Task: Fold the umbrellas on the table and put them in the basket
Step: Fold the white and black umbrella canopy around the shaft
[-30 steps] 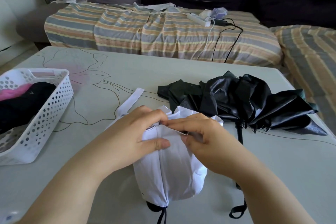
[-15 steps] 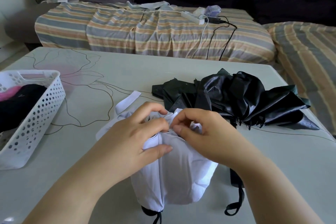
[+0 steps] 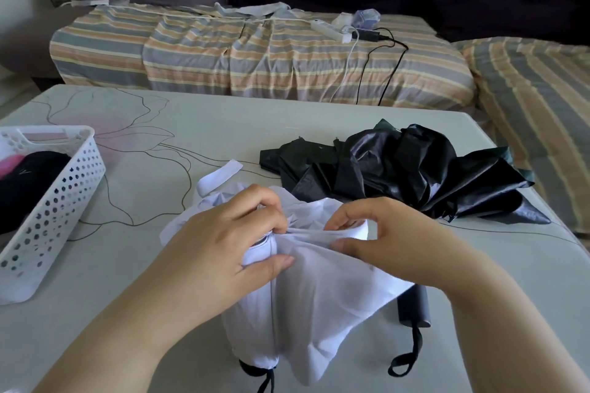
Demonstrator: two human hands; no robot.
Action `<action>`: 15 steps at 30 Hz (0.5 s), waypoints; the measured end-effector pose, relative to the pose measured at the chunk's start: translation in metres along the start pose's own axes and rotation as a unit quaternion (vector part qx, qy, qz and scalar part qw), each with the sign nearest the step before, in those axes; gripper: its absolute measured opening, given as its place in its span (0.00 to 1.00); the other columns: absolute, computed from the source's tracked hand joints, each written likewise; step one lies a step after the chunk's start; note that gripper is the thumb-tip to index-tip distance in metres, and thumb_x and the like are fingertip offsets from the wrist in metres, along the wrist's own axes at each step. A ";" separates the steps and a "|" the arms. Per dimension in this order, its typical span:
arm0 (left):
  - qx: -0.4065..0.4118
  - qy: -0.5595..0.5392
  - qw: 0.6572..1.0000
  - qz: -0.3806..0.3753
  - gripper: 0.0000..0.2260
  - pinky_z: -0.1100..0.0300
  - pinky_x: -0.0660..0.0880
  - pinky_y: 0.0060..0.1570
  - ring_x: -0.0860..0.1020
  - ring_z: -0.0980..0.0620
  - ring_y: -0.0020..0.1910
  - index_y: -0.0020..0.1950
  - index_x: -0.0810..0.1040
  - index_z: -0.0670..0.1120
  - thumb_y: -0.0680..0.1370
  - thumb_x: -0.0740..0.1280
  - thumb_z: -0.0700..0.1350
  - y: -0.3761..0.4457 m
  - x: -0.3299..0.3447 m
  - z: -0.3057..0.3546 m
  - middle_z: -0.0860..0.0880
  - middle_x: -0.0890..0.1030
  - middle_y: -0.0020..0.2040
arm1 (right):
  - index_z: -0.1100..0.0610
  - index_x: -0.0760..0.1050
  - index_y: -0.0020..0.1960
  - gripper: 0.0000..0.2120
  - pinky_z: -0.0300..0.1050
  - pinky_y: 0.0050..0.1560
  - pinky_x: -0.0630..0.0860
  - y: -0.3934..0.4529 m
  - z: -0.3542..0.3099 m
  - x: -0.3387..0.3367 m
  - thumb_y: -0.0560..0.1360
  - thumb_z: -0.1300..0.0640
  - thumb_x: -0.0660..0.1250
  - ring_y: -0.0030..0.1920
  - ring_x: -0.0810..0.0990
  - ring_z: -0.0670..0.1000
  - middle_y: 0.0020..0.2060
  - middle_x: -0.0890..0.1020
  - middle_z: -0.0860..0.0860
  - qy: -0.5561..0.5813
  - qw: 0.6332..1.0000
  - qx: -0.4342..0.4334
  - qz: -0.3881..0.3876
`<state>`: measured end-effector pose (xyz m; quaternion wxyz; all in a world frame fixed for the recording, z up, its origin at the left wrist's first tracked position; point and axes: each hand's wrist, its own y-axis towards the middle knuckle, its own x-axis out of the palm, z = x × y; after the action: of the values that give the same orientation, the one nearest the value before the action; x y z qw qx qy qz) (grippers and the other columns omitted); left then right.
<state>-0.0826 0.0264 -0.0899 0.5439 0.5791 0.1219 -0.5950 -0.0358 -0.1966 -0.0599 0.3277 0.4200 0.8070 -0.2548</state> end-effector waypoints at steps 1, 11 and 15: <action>-0.002 0.001 1.000 -0.003 0.08 0.63 0.67 0.36 0.70 0.58 0.38 0.46 0.70 0.56 0.73 0.62 0.59 0.000 0.000 0.000 0.60 0.72 0.49 | 0.39 0.78 0.41 0.07 0.23 0.46 0.67 0.001 -0.003 0.003 0.74 0.52 0.70 0.49 0.74 0.30 0.45 0.79 0.32 0.008 1.000 -0.014 0.005; -0.020 0.007 1.000 0.009 0.07 0.58 0.72 0.26 0.68 0.56 0.32 0.45 0.71 0.56 0.72 0.62 0.57 0.001 0.004 0.001 0.59 0.70 0.47 | 0.53 0.81 0.44 0.06 0.33 0.49 0.65 0.017 0.004 0.015 0.73 0.55 0.66 0.42 0.70 0.42 0.33 0.72 0.36 -0.109 0.965 -0.152 0.184; -0.025 0.017 0.999 0.024 0.07 0.59 0.71 0.25 0.65 0.59 0.33 0.45 0.71 0.55 0.72 0.62 0.57 -0.001 0.002 -0.001 0.57 0.70 0.47 | 0.47 0.76 0.45 0.03 0.28 0.48 0.69 0.006 0.007 0.003 0.72 0.50 0.69 0.48 0.75 0.40 0.42 0.77 0.40 -0.015 0.972 -0.073 0.223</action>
<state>-0.0820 0.0269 -0.0924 0.5701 0.5779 0.1322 -0.5688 -0.0299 -0.1974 -0.0675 0.4184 0.5600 0.7046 -0.1218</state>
